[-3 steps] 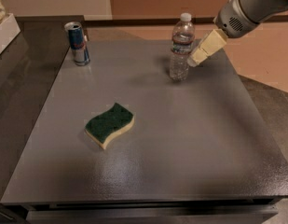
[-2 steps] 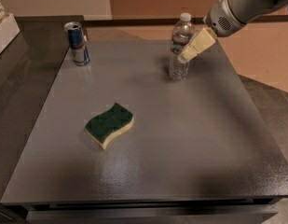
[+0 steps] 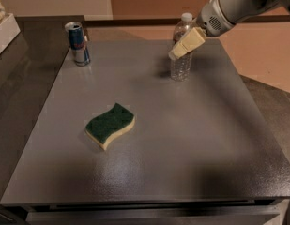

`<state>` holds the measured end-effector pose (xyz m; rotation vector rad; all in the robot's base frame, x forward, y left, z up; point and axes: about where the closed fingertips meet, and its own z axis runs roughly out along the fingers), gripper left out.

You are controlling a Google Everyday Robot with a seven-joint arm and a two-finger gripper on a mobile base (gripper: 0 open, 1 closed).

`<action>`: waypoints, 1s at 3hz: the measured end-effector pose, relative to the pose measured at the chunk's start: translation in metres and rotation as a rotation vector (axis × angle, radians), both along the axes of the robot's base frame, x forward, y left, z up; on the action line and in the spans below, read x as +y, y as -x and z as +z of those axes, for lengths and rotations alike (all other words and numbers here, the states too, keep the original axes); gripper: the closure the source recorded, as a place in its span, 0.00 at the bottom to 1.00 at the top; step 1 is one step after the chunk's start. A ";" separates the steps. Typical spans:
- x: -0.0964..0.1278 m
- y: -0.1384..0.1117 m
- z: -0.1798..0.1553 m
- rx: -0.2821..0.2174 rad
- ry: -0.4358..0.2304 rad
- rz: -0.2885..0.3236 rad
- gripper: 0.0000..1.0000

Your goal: Move water bottle near sponge

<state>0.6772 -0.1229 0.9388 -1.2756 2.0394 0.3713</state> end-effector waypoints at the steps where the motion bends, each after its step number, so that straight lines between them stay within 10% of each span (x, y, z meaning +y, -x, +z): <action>1: 0.006 0.005 0.004 0.014 -0.022 0.022 0.39; 3: 0.024 0.032 0.025 0.024 -0.057 0.117 0.86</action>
Offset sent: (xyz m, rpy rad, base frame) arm -0.0276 0.0103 0.0292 0.0573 0.0263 0.0811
